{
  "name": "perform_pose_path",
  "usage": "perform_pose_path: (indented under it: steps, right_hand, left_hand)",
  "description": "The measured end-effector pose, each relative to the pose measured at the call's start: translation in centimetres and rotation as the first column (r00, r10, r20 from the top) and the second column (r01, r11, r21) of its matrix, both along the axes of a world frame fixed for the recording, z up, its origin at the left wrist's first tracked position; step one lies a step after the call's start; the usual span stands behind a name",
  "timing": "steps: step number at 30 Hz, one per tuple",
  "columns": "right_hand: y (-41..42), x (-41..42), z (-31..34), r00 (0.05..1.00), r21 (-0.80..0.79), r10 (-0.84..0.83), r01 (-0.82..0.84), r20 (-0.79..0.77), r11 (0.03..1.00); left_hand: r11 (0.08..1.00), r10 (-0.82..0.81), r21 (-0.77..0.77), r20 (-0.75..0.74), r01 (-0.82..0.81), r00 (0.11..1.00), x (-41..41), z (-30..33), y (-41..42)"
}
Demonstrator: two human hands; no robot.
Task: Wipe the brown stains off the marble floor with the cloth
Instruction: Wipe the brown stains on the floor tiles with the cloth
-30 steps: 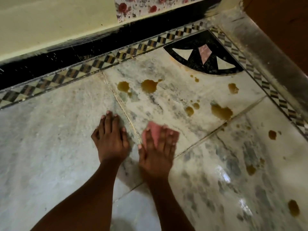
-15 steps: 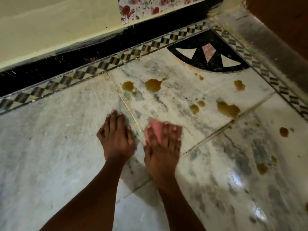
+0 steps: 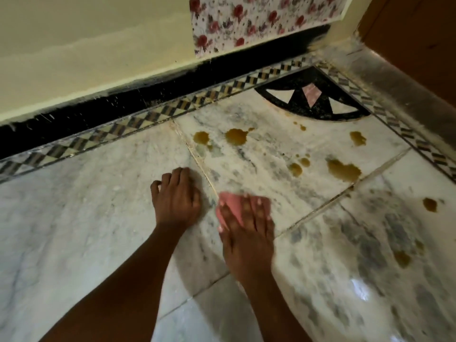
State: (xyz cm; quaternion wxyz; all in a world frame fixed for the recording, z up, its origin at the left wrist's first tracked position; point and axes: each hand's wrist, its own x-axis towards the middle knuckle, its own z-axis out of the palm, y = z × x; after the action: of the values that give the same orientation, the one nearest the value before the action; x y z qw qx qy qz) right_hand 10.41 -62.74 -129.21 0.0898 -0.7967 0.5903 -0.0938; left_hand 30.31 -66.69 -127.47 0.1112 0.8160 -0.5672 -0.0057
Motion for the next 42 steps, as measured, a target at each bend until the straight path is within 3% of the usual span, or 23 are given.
perform_pose_path:
  steps: [2, 6, 9, 14, 16, 20, 22, 26, 30, 33, 35, 37, 39, 42]
  right_hand:
    - [1.7, -3.0, -0.5, 0.999, -0.028, -0.030, 0.031, 0.034, 0.999]
    - [-3.8, -0.3, -0.9, 0.890, -0.026, -0.426, 0.436, 0.162, 0.900]
    - [-8.2, 5.4, -0.8, 0.947, 0.151, -0.309, 0.295, 0.085, 0.944]
    - [-5.1, 5.0, -1.2, 0.999, -0.020, 0.047, -0.047, -0.009, 0.999]
    - [-3.6, 2.8, -0.9, 1.000, -0.047, 0.023, -0.024, -0.021, 0.999]
    - [-7.1, 4.4, -1.3, 0.948, -0.013, -0.319, 0.319, 0.002, 0.948]
    - [-10.7, 7.8, -1.6, 0.924, 0.015, -0.381, 0.380, 0.026, 0.925]
    - [-13.9, 13.3, -1.8, 0.981, 0.028, -0.193, 0.194, -0.026, 0.981]
    - [-10.8, 10.3, -0.7, 0.999, 0.002, 0.031, -0.031, -0.035, 1.000]
    - [-12.4, 8.8, -0.5, 0.993, 0.073, -0.109, 0.113, -0.048, 0.991]
    - [-15.5, 11.1, -0.8, 0.957, 0.089, -0.289, 0.290, -0.023, 0.953]
    - [-19.1, 14.6, -0.6, 0.942, 0.163, -0.336, 0.328, 0.019, 0.930]
    - [-21.4, 17.5, -0.5, 0.978, 0.206, -0.210, 0.204, 0.008, 0.957]
    - [-20.6, 17.4, -0.4, 0.997, 0.102, 0.070, -0.068, -0.015, 0.992]
  left_hand:
    - [0.999, -0.048, 0.003, 0.061, 0.047, 0.997, 3.4, 0.6, -1.3]
    - [0.998, -0.001, 0.060, 0.005, 0.001, 1.000, 7.9, -0.5, -2.4]
    - [0.999, 0.048, -0.009, -0.073, -0.049, 0.996, 8.6, -1.9, -2.6]
    - [0.998, 0.030, -0.059, -0.142, -0.039, 0.989, 9.1, -2.3, -2.6]
    - [0.995, 0.046, -0.080, -0.176, -0.061, 0.983, 8.8, -2.0, -2.7]
    - [0.992, 0.065, -0.094, -0.181, -0.083, 0.981, 9.2, -2.0, -2.7]
    - [0.992, 0.067, -0.093, -0.166, -0.083, 0.984, 9.0, -2.2, -2.7]
    - [0.994, 0.082, -0.062, -0.139, -0.091, 0.987, 9.5, -2.6, -3.0]
    - [0.996, 0.077, -0.035, -0.143, -0.082, 0.987, 9.4, -2.4, -2.9]
    - [0.996, 0.083, -0.012, -0.165, -0.086, 0.983, 9.4, -2.3, -3.0]
    - [0.995, 0.096, -0.019, -0.169, -0.101, 0.981, 9.4, -2.4, -3.0]
    - [0.995, 0.094, -0.020, -0.168, -0.099, 0.981, 9.4, -2.4, -2.8]
    - [0.996, 0.086, -0.012, -0.172, -0.089, 0.981, 9.5, -2.6, -2.9]
    - [0.996, 0.087, 0.015, -0.173, -0.086, 0.981, 9.5, -2.6, -2.9]
